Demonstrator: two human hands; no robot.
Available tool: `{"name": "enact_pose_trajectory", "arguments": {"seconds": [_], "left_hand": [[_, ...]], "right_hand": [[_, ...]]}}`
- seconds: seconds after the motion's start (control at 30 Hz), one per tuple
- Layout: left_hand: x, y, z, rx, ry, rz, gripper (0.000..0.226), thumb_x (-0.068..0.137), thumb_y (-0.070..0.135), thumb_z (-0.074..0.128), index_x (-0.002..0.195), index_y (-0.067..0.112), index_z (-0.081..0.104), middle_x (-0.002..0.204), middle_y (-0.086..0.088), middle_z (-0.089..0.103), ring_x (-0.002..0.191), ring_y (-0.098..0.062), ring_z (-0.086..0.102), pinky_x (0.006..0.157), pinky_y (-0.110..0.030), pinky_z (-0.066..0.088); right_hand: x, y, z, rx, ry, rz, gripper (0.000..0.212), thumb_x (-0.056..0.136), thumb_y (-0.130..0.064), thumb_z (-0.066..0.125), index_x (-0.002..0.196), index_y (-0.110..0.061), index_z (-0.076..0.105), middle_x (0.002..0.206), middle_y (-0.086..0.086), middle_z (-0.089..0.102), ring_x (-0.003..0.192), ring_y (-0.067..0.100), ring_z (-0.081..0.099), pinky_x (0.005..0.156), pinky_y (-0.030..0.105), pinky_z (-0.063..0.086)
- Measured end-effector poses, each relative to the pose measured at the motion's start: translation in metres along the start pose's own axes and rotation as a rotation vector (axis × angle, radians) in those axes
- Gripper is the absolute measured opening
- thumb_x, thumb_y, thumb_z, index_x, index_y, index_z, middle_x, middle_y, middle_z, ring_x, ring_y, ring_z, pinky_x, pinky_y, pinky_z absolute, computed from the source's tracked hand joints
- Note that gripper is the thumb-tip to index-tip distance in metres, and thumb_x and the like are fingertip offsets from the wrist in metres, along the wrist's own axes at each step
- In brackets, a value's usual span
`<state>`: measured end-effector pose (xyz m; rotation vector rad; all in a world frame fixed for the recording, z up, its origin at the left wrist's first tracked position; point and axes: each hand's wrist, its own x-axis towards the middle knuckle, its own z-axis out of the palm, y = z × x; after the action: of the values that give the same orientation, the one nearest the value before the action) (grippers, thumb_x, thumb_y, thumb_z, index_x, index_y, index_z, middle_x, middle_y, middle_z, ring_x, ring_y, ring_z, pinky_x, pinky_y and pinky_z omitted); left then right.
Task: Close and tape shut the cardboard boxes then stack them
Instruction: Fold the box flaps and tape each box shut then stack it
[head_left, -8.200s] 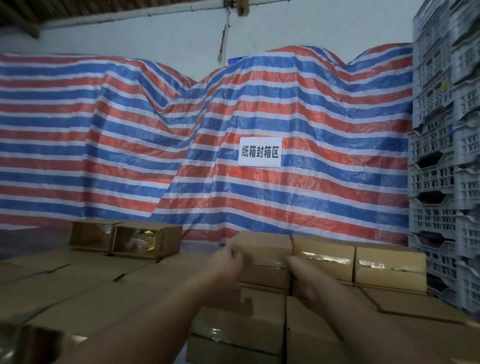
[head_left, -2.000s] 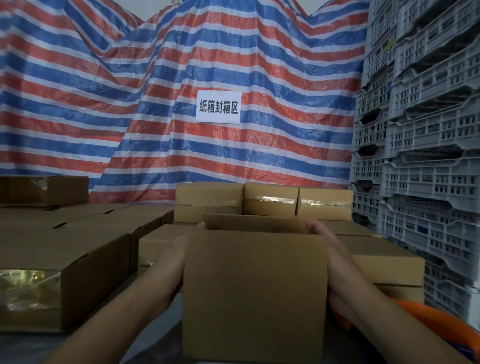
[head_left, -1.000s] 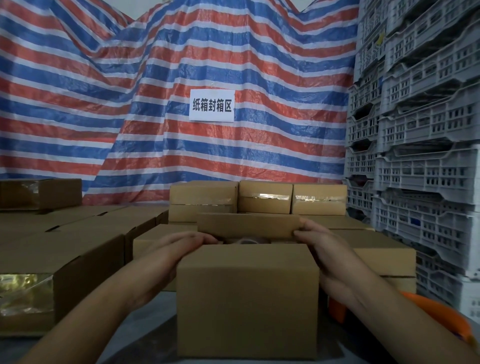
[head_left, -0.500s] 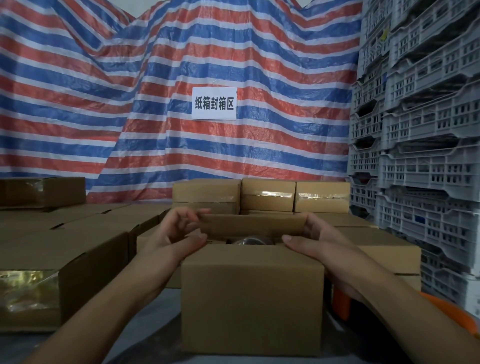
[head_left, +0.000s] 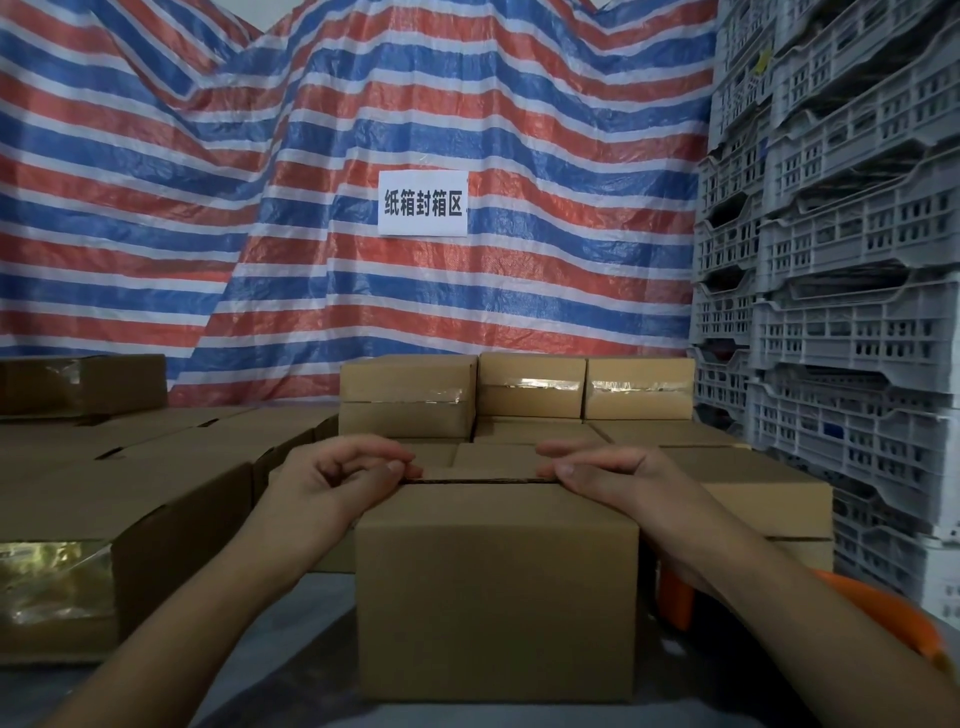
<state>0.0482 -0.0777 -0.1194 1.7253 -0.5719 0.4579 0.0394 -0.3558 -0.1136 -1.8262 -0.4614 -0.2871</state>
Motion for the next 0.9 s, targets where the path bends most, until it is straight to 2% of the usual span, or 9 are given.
{"name": "enact_pose_trajectory", "arguments": {"seconds": [0.13,0.23,0.33,0.43,0.5,0.57,0.73,0.83,0.9], "left_hand": [[0.003,0.005,-0.002,0.115,-0.024,0.009,0.018,0.091,0.004,0.058,0.097,0.013,0.073,0.091,0.003,0.076,0.088,-0.006,0.07,0.071,-0.011,0.052],[0.01,0.02,-0.007,0.306,-0.123,-0.017,0.021,0.092,0.007,0.06,0.097,0.023,0.072,0.091,0.009,0.076,0.089,-0.004,0.07,0.079,-0.021,0.056],[0.018,0.041,-0.003,0.614,-0.22,0.032,0.013,0.093,0.035,0.058,0.103,0.041,0.065,0.093,0.021,0.071,0.088,0.008,0.064,0.08,-0.023,0.054],[0.021,0.058,0.014,0.768,-0.351,0.108,0.067,0.072,0.085,0.036,0.127,0.051,0.051,0.122,0.034,0.055,0.097,0.015,0.055,0.084,-0.015,0.047],[0.019,0.06,0.027,0.877,-0.512,0.086,0.09,0.062,0.098,0.027,0.142,0.057,0.027,0.144,0.034,0.035,0.117,0.014,0.042,0.096,-0.018,0.036],[0.016,0.056,0.037,1.0,-0.643,0.045,0.091,0.068,0.094,0.032,0.148,0.055,0.014,0.156,0.027,0.021,0.134,0.003,0.03,0.101,-0.023,0.028],[0.01,0.056,0.042,1.059,-0.649,0.0,0.08,0.08,0.082,0.037,0.15,0.052,0.012,0.159,0.025,0.017,0.141,-0.003,0.024,0.105,-0.026,0.023],[0.01,0.06,0.041,1.035,-0.669,-0.018,0.079,0.08,0.082,0.036,0.15,0.053,0.012,0.159,0.025,0.017,0.14,-0.004,0.025,0.103,-0.026,0.024],[0.01,0.06,0.04,1.016,-0.677,-0.032,0.082,0.077,0.084,0.034,0.15,0.054,0.012,0.159,0.025,0.015,0.142,-0.005,0.024,0.109,-0.029,0.024]], "right_hand": [[0.002,-0.003,-0.002,-0.06,-0.028,0.034,0.017,0.09,-0.031,0.068,0.092,-0.043,0.08,0.109,-0.022,0.074,0.106,-0.004,0.065,0.096,0.025,0.048],[0.002,-0.004,-0.003,-0.081,-0.04,0.03,0.015,0.086,-0.037,0.068,0.092,-0.045,0.079,0.108,-0.023,0.074,0.104,-0.005,0.065,0.09,0.021,0.047],[0.002,-0.006,-0.003,-0.098,-0.05,0.033,0.015,0.083,-0.042,0.067,0.092,-0.047,0.079,0.108,-0.025,0.073,0.102,-0.006,0.065,0.088,0.021,0.048],[0.001,-0.008,-0.003,-0.09,-0.052,0.045,0.014,0.087,-0.039,0.068,0.091,-0.047,0.079,0.106,-0.023,0.074,0.101,-0.003,0.067,0.086,0.021,0.05],[0.001,-0.009,-0.003,-0.092,-0.051,0.055,0.014,0.085,-0.042,0.067,0.091,-0.046,0.079,0.105,-0.022,0.075,0.1,-0.001,0.067,0.087,0.023,0.052],[0.0,-0.009,-0.003,-0.087,-0.045,0.064,0.013,0.084,-0.043,0.068,0.09,-0.046,0.079,0.105,-0.021,0.075,0.1,0.0,0.067,0.087,0.025,0.053],[-0.001,-0.01,-0.002,-0.06,-0.041,0.067,0.018,0.076,-0.047,0.069,0.088,-0.041,0.081,0.109,-0.024,0.073,0.105,0.002,0.066,0.09,0.025,0.052],[-0.001,-0.013,-0.004,-0.086,-0.065,0.08,0.013,0.087,-0.039,0.069,0.092,-0.036,0.081,0.11,-0.022,0.074,0.107,0.002,0.065,0.094,0.026,0.051],[0.0,-0.02,-0.006,-0.21,-0.071,0.043,0.016,0.096,-0.038,0.062,0.1,-0.037,0.078,0.106,-0.021,0.073,0.1,-0.005,0.064,0.084,0.018,0.047]]}}
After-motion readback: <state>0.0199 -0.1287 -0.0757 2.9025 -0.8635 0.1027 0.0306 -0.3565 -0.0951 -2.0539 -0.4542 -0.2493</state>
